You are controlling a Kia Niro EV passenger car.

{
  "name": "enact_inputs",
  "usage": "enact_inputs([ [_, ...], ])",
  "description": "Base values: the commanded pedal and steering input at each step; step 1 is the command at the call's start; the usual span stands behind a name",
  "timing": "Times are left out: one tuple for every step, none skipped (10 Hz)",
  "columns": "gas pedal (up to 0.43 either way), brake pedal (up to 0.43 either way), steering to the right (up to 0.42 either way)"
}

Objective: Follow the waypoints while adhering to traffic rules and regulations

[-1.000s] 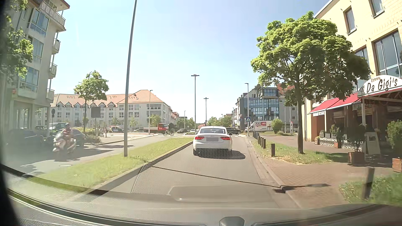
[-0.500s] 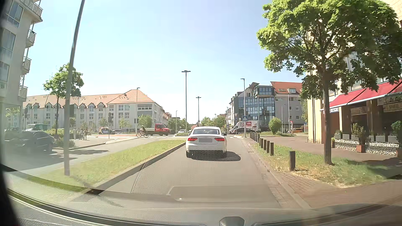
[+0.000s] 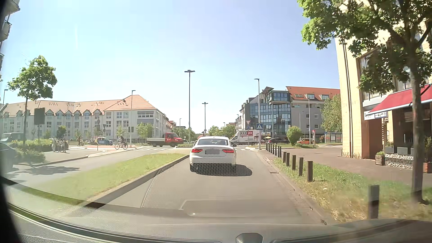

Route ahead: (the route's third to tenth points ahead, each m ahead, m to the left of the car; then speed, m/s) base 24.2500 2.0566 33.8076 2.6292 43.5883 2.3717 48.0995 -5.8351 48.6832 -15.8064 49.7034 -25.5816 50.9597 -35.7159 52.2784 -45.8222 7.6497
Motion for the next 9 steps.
enact_inputs([
  [0.000,0.030,0.033],
  [0.000,0.030,0.032],
  [0.000,0.030,0.032],
  [0.000,0.030,0.032],
  [0.000,0.043,0.033],
  [0.000,0.055,0.033],
  [0.000,0.104,0.033],
  [0.000,0.152,0.033],
  [0.000,0.183,0.033],
])
